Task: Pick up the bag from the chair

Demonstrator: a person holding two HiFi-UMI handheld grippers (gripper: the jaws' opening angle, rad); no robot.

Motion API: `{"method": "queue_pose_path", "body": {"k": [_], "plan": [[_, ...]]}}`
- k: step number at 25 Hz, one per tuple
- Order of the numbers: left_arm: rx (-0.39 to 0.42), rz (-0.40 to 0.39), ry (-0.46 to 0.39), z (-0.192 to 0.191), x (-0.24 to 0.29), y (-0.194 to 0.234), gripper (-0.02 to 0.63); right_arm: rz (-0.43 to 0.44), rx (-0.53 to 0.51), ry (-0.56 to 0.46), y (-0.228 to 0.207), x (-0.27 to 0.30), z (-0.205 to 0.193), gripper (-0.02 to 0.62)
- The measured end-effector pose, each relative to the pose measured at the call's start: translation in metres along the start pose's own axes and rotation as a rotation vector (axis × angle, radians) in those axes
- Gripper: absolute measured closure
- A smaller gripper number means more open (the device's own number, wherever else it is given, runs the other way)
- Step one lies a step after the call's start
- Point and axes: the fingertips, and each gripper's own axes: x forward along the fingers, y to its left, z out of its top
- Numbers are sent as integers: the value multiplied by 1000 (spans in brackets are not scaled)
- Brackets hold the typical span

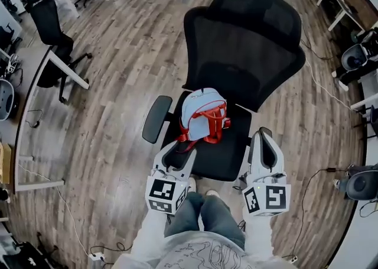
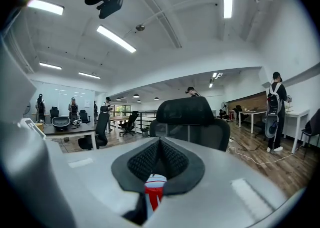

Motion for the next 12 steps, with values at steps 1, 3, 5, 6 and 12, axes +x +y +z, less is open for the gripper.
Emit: {"method": "queue_pose_path", "body": {"k": [1, 3, 5, 6, 12], "plan": [[-1, -15, 4, -6, 8, 0, 431, -1, 1, 10, -3, 3, -4, 584], [1, -40, 19, -18, 26, 2, 431, -1, 6, 27, -11, 11, -13, 584], [2, -64, 35, -31, 44, 4, 431, -2, 14, 43, -19, 17, -23, 584], [7, -78, 42, -37, 53, 4, 431, 0, 16, 49, -22, 19, -27, 584], [114, -176, 176, -90, 116, 3, 423, 52, 8, 67, -44, 39, -47, 584]]}}
